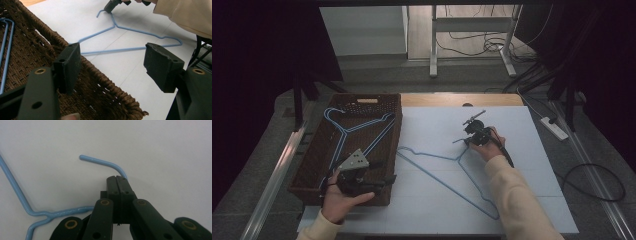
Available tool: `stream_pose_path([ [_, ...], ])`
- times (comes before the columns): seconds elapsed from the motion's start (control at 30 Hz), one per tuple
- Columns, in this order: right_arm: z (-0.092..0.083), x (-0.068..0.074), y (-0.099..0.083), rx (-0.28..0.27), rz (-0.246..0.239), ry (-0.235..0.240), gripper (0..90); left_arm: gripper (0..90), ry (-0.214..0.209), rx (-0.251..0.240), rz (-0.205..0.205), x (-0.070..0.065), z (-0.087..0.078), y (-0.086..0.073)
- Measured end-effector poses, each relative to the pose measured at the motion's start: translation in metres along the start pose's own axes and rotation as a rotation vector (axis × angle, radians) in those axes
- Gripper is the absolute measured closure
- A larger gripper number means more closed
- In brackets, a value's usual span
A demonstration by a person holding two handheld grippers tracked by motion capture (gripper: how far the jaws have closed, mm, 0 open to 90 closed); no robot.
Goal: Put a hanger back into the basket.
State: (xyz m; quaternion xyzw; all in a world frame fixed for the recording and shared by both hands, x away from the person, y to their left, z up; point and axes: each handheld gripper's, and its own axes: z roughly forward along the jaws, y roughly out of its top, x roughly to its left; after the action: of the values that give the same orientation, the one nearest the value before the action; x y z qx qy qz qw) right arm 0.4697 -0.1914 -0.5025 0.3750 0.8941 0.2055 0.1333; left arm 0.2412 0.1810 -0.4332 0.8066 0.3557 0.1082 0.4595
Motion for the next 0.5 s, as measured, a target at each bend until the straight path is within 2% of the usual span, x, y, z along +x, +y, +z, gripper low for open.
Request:
stream_pose_path([
  [0.07, -0.003, -0.002, -0.003, 0.016, -0.001, -0.017, 90.0, 31.0, -0.003, 0.002, 0.001, 0.0, 0.0, 0.0],
  [0.17, -0.005, -0.004, -0.007, 0.03, 0.001, -0.018, 90.0, 30.9, -0.003, 0.004, 0.001, -0.001, 0.001, 0.0],
  [0.23, -0.009, -0.005, -0.011, 0.053, -0.003, -0.04, 90.0, 31.0, -0.005, 0.003, 0.002, -0.001, 0.001, 0.0],
  [0.37, -0.019, -0.009, -0.026, 0.085, 0.031, -0.038, 90.0, 31.0, -0.008, 0.003, 0.005, -0.002, 0.001, 0.001],
  [0.5, -0.025, -0.007, -0.035, 0.103, 0.041, -0.046, 90.0, 31.0, -0.007, 0.002, 0.005, -0.003, 0.001, 0.001],
])
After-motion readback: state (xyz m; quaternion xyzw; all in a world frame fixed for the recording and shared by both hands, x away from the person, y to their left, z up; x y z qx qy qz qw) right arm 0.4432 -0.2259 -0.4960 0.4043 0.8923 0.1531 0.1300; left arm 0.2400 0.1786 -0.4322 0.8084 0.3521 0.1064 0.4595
